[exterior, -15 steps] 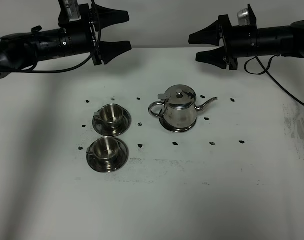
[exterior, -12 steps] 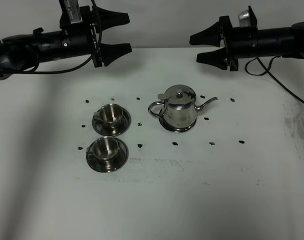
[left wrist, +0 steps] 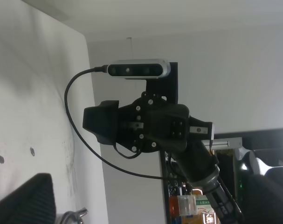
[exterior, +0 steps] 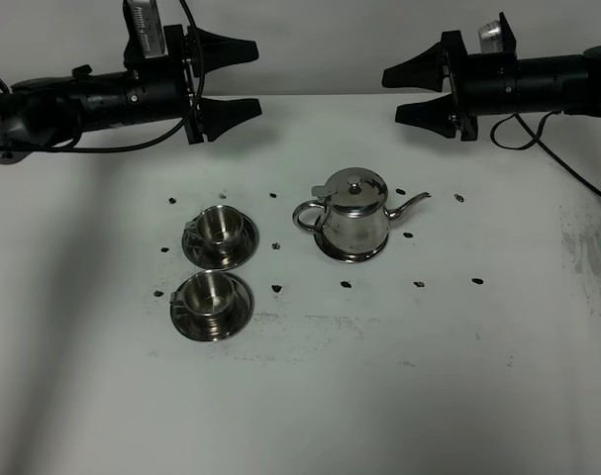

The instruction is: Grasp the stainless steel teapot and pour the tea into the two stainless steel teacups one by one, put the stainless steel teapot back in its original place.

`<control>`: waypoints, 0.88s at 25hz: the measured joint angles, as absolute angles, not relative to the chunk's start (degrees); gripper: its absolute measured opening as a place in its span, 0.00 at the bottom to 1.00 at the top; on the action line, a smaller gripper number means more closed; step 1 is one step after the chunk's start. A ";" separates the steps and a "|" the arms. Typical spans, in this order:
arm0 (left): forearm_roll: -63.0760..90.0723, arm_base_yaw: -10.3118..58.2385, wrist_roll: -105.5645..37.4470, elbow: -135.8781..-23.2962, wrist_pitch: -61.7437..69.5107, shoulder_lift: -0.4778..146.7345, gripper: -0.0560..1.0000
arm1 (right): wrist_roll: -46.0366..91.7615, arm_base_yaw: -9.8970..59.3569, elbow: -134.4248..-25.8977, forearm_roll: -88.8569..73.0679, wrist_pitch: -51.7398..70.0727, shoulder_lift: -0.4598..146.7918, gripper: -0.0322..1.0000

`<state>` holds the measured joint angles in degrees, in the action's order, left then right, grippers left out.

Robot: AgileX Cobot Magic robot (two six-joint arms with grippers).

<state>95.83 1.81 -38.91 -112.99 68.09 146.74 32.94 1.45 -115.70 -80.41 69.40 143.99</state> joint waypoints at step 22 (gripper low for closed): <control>21.55 5.94 -22.43 -139.66 63.76 134.48 0.78 | 20.75 2.82 -136.18 -23.58 69.75 139.07 0.60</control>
<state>21.55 5.94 -22.43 -139.66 63.76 134.48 20.75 2.82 -136.18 -23.58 69.75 139.07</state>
